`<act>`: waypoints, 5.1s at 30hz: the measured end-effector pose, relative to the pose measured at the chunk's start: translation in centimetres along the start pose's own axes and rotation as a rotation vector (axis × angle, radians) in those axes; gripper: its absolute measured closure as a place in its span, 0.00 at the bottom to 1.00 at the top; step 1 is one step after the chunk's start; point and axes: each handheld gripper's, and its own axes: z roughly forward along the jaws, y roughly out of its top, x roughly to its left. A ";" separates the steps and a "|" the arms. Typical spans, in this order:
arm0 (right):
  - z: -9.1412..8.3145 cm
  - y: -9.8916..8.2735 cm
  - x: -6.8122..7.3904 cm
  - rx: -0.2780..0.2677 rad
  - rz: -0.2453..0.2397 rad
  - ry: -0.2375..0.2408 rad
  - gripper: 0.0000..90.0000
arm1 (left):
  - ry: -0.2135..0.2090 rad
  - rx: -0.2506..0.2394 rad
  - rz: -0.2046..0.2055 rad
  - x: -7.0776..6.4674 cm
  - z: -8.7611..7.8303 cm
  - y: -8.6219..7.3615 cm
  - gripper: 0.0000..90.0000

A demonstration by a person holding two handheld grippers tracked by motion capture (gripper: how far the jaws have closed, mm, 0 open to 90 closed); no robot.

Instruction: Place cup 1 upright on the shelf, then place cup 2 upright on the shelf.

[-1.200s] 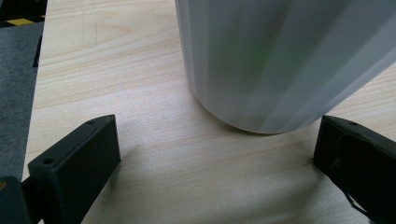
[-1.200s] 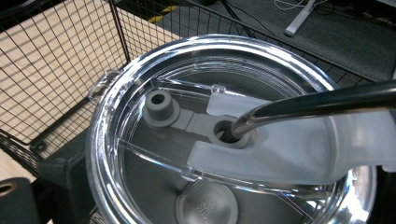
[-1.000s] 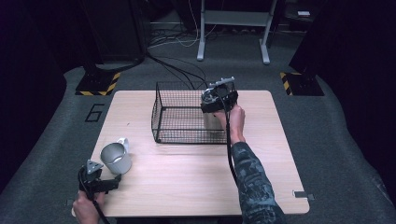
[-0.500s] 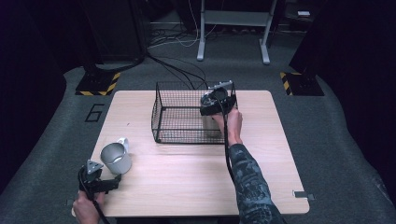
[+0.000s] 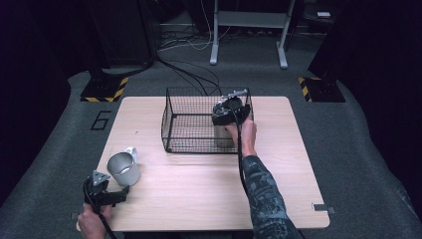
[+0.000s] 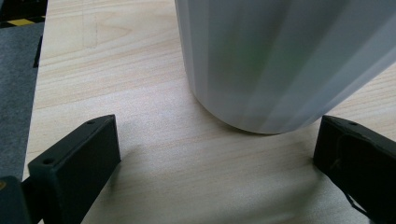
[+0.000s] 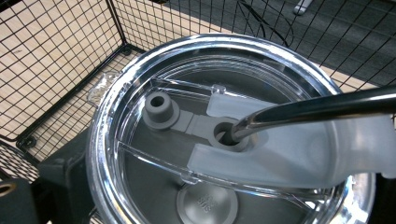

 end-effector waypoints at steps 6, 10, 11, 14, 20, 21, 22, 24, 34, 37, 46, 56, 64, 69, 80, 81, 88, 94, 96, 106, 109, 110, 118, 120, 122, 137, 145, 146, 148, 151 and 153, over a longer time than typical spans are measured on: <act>-0.3 -0.3 -0.4 -0.009 0.036 0.032 0.00 | 0.001 -0.001 -0.001 0.0 0.0 0.0 0.01; -0.8 -0.2 -0.4 -0.007 0.037 0.038 0.00 | 0.001 -0.001 -0.001 0.0 0.0 0.0 0.01; -0.9 -0.2 -0.3 -0.005 0.032 0.026 0.00 | 0.001 -0.001 -0.001 0.0 0.0 0.0 0.01; -1.3 0.0 -0.3 0.000 0.036 0.032 0.00 | 0.000 0.000 0.000 0.0 0.0 0.0 0.00; -2.6 0.4 -0.1 0.007 0.032 0.005 0.00 | 0.000 -0.001 -0.001 0.0 0.0 0.0 0.00; -2.9 0.5 -0.1 0.003 0.032 0.007 0.00 | 0.000 0.000 -0.001 0.0 0.0 0.0 0.00; -3.2 0.6 0.0 0.000 0.029 0.003 0.00 | 0.000 0.000 -0.001 0.0 0.0 0.0 0.00; -3.8 0.6 0.1 0.000 0.028 0.003 0.00 | 0.000 0.000 -0.001 0.0 0.0 0.0 0.00; -7.7 0.2 0.2 -0.046 0.028 0.052 0.00 | -0.002 0.007 0.011 0.1 0.0 0.0 0.00; -8.9 -0.4 0.0 -0.057 0.016 0.069 0.00 | -0.001 0.008 0.012 0.1 0.0 0.0 0.00; -12.5 -3.5 -0.4 -0.094 0.003 0.109 0.00 | 0.000 0.007 0.013 0.2 0.0 0.1 0.00; -14.2 -9.5 -1.2 -0.105 0.015 0.123 0.00 | -0.002 0.002 0.009 0.2 0.0 0.0 0.00; -14.1 -14.5 -2.4 -0.085 0.065 0.085 0.00 | -0.007 0.003 0.004 0.2 0.1 0.1 0.01; -13.3 -17.0 -3.1 -0.055 0.086 0.047 0.00 | -0.008 0.004 0.002 0.2 0.1 0.0 0.00; -11.4 -22.4 -4.7 0.017 0.125 -0.069 0.01 | -0.009 0.001 -0.005 0.2 0.1 0.0 0.00; -11.2 -22.9 -5.0 0.020 0.126 -0.069 0.01 | -0.009 0.001 -0.004 0.2 0.1 0.1 0.00; -9.8 -24.9 -5.7 0.043 0.108 -0.131 0.00 | -0.013 0.007 -0.009 0.2 0.1 0.1 0.00; -8.8 -25.7 -6.0 0.082 0.120 -0.112 0.00 | -0.014 0.011 -0.004 0.2 0.1 0.1 0.01; -8.8 -25.9 -6.3 0.064 0.109 -0.101 0.00 | -0.016 0.014 -0.001 0.3 0.1 0.1 0.00; -8.8 -26.3 -6.6 0.038 0.066 -0.065 0.00 | -0.018 0.008 0.003 0.6 0.0 0.0 0.00; -8.9 -26.4 -6.9 0.045 0.045 -0.031 0.00 | -0.016 0.015 -0.002 0.5 -0.1 0.0 0.00; -9.1 -26.5 -7.0 0.047 0.032 -0.027 0.00 | -0.011 0.019 0.000 0.5 -0.2 0.0 0.00; -9.1 -26.6 -6.9 0.044 0.036 -0.032 0.00 | -0.094 -0.030 -0.005 0.6 -1.7 -0.3 0.00; -9.1 -26.6 -6.9 0.044 0.036 -0.032 0.00 | -0.122 -0.059 -0.040 0.8 -2.7 0.5 0.00; -9.1 -26.6 -6.9 0.043 0.036 -0.033 0.00 | -0.135 -0.081 -0.046 0.9 -3.8 1.7 0.00; -9.1 -26.5 -6.9 0.043 0.038 -0.027 0.00 | -0.107 -0.108 0.045 -0.9 -4.0 7.8 0.00; -9.1 -26.5 -6.9 0.037 0.039 -0.028 0.00 | -0.067 -0.083 0.087 -1.8 -2.4 8.5 0.00; -9.1 -26.5 -6.9 0.040 0.039 -0.027 0.00 | -0.066 -0.078 0.088 -1.8 -2.2 8.6 0.00; -9.1 -26.5 -6.9 0.042 0.038 -0.027 0.00 | -0.060 -0.073 0.089 -1.9 -1.8 8.5 0.00; -9.1 -26.5 -6.9 0.038 0.039 -0.028 0.00 | -0.026 -0.080 0.090 -2.0 -1.6 8.5 0.03; -9.1 -26.5 -6.9 0.038 0.039 -0.028 0.00 | -0.033 -0.084 0.078 -1.9 -1.6 8.4 0.06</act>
